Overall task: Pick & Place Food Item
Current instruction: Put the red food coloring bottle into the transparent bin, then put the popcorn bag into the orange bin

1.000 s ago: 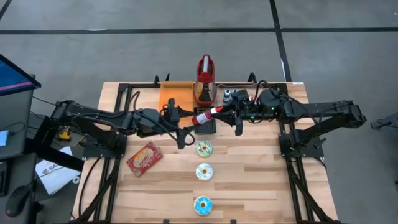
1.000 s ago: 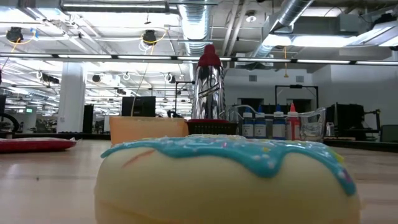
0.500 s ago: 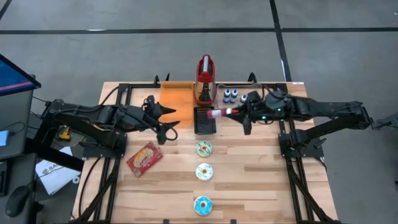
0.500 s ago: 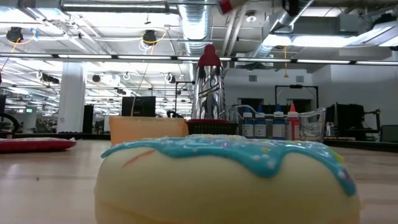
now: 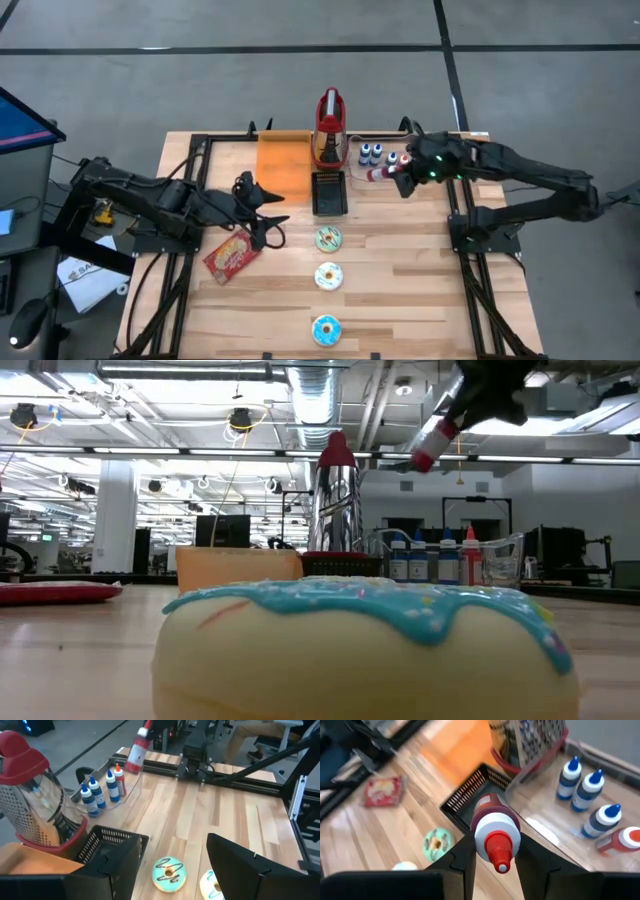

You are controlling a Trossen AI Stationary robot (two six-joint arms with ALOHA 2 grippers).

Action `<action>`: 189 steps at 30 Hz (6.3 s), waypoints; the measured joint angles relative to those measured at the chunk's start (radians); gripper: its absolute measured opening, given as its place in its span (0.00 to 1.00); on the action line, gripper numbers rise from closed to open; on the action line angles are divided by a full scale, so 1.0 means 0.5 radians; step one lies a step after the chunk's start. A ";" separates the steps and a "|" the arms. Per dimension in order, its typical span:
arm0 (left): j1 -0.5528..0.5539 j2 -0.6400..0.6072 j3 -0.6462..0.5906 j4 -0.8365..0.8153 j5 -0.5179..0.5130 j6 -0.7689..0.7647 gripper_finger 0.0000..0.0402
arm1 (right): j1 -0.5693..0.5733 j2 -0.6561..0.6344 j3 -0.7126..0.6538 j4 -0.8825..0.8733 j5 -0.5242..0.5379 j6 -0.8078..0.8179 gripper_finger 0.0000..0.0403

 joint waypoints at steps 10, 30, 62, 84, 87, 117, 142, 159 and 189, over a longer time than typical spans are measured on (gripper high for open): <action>-0.009 0.009 0.000 0.010 0.000 -0.093 0.56 | -0.402 0.632 0.384 -0.339 -0.231 -0.539 0.25; -0.134 0.009 0.000 0.009 -0.004 -0.106 0.55 | -0.617 1.357 0.798 -0.621 -0.194 -0.719 0.24; -0.163 0.009 -0.315 0.461 0.025 -0.187 0.54 | -0.606 1.356 0.484 -0.285 -0.143 -0.323 0.24; -0.163 0.009 -0.315 0.461 0.024 -0.164 0.54 | -0.606 1.356 0.385 -0.245 -0.160 -0.024 0.24; -0.162 0.009 -0.315 0.462 0.024 -0.151 0.55 | -0.605 1.357 0.269 -0.187 -0.192 -0.007 0.24; -0.162 0.009 -0.315 0.460 0.025 -0.150 0.55 | -0.604 1.251 0.206 -0.055 -0.196 -0.006 0.46; -0.209 0.008 -0.315 -0.977 0.561 -0.943 0.61 | -0.183 0.233 0.213 0.131 -0.154 0.245 0.45; -0.625 0.171 -0.754 -0.652 0.764 -2.121 0.68 | 0.279 0.220 0.212 0.285 0.182 0.476 0.41; -0.693 1.069 -0.665 -0.878 0.692 -2.031 0.39 | 0.291 0.227 0.211 0.314 0.182 0.563 0.41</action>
